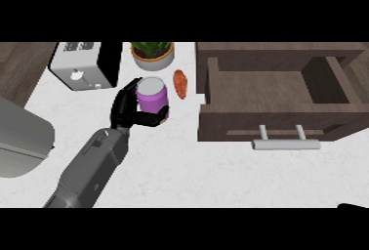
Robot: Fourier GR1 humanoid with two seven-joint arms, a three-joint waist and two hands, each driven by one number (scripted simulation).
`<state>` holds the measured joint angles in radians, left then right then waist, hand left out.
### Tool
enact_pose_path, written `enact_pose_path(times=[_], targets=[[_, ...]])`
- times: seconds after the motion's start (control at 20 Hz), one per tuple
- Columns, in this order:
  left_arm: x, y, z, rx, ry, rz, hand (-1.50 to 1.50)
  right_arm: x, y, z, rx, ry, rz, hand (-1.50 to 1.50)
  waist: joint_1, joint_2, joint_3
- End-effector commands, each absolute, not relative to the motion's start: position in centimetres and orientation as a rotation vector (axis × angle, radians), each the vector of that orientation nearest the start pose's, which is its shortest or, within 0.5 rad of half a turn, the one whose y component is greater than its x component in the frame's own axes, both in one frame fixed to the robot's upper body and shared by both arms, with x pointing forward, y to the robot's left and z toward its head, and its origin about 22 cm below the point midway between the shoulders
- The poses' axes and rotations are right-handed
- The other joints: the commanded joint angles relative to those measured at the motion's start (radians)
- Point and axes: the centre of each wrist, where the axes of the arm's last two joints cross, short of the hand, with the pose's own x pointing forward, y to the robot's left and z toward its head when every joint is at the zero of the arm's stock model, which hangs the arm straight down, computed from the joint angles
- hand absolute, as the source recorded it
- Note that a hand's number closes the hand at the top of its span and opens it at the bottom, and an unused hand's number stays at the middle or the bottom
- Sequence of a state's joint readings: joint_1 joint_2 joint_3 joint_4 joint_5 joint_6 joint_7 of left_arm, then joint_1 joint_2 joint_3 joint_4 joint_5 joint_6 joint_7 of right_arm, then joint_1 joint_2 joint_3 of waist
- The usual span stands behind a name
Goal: Pick up the can, place it into the drawer and close the drawer
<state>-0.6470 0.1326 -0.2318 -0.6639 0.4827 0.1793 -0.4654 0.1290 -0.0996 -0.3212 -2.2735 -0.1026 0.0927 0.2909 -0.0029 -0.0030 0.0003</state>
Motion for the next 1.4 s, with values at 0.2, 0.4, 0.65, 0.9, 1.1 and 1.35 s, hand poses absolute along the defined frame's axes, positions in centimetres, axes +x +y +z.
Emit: enact_pose_path(times=[0.2,0.4,0.65,0.9,1.1,1.35], targets=[[39.0,12.1,6.4,-0.179,-1.698,-0.068,1.50,16.4,-30.0,14.9,-0.299,-1.866,-0.047,-1.50,0.009,-0.003,0.000],[39.1,10.3,8.9,-0.182,-1.699,-0.050,1.50,16.6,-30.3,15.4,-0.285,-1.870,-0.075,-1.50,0.000,0.001,0.000],[40.7,6.1,16.9,-0.183,-1.718,-0.105,1.50,17.1,-30.9,15.9,-0.272,-1.868,-0.068,-1.50,-0.013,0.002,0.000],[39.7,4.6,20.0,-0.169,-1.726,-0.156,1.50,15.9,-30.6,14.9,-0.303,-1.850,-0.060,-1.50,-0.003,-0.001,0.000],[42.0,3.7,22.5,-0.142,-1.716,-0.174,1.50,16.4,-29.1,15.6,-0.298,-1.884,-0.068,-1.50,-0.016,0.005,0.000],[41.6,-0.1,22.8,-0.106,-1.710,-0.187,1.50,18.5,-31.2,16.1,-0.277,-1.893,-0.053,-1.50,-0.033,0.010,0.001]])
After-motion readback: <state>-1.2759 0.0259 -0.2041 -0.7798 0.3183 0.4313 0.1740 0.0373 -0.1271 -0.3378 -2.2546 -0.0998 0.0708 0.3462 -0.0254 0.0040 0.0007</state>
